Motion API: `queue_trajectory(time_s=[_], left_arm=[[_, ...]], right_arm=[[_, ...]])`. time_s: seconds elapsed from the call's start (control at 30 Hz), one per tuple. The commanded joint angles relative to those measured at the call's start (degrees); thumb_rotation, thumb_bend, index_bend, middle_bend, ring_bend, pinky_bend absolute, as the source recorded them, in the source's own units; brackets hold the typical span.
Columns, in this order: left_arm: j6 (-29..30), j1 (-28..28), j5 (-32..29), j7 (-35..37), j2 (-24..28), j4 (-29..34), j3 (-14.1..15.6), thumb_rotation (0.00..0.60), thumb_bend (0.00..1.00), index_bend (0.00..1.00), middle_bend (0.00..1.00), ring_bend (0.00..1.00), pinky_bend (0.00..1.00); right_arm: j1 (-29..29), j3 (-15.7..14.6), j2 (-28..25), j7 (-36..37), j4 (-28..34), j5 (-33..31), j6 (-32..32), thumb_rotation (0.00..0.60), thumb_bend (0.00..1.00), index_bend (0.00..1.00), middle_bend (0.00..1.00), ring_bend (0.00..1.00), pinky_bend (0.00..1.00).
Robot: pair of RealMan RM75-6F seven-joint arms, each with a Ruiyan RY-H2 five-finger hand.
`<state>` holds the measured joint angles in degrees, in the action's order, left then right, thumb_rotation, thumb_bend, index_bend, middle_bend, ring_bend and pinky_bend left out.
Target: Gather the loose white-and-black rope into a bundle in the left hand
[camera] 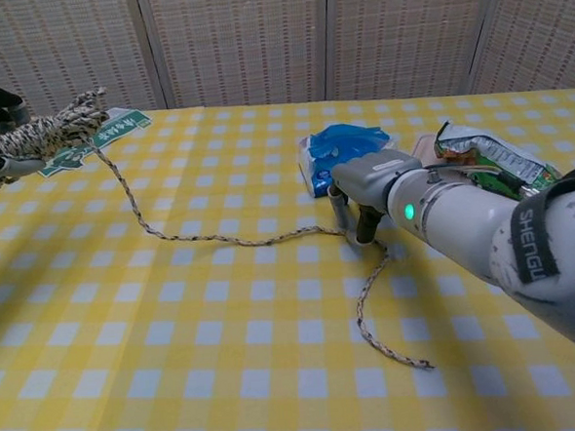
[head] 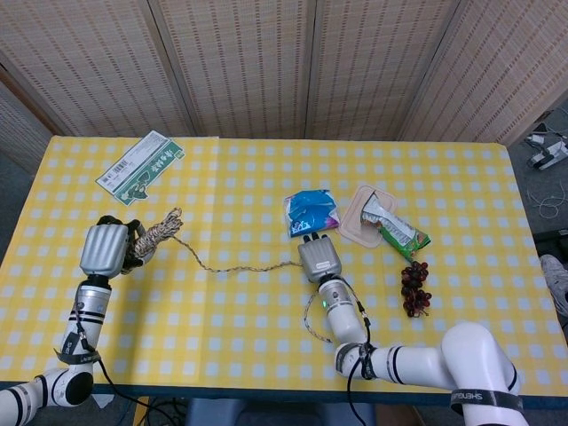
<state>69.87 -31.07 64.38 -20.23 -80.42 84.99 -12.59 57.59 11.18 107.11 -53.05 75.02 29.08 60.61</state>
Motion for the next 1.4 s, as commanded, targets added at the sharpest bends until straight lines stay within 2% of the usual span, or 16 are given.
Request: queue_trajectory(time_s=[0.03,0.47,0.57,0.7,0.8,1.4], left_arm=[[-0.1,0.0,0.0,0.0,0.1,0.0,0.0,0.507,0.25,0.67,0.7,0.5,0.28],[-0.4,0.0,0.0,0.3,0.0,-0.2,0.0,0.508,0.25,0.67,0.7,0.5,0.28],[-0.5,0.0,0.0,0.3,0.0,-0.3,0.0,0.508,0.25,0.67,0.7,0.5,0.28],[-0.6,0.0,0.1,0.3,-0.1,-0.3,0.1,0.508,0.25,0.67,0.7,0.5,0.28],[-0.7,0.0,0.1,0.4,-0.1,-0.2,0.1,0.507,0.25,0.67,0.7,0.5,0.28],[-0.9,0.3,0.1,1.0,0.1,-0.7,0.2,0.508,0.25,0.67,0.7,0.49,0.27]], right_arm=[[-0.2,0.1,0.3,0.2,-0.2,0.3,0.2,0.6,0.34,0.48,0.26,0.17,0.3],[-1.5,0.3,1.6,1.3,-1.4,3.4,1.5,0.6,0.31,0.51,0.27,0.17,0.29],[-2.3,0.1,1.7,2.7,-0.8,5.4,1.9,0.6,0.31,0.51,0.27,0.16,0.23],[-3.1,-0.3,2.1,3.6,-0.9,7.7,2.8,0.6,0.3,0.51,0.22,0.07,0.12],[-3.7,-0.8,2.6,3.9,-1.7,9.1,3.2,0.6,0.3,0.51,0.2,0.04,0.08],[-5.1,0.4,5.0,2.9,-5.6,11.2,2.0,0.6,0.3,0.52,0.2,0.04,0.08]])
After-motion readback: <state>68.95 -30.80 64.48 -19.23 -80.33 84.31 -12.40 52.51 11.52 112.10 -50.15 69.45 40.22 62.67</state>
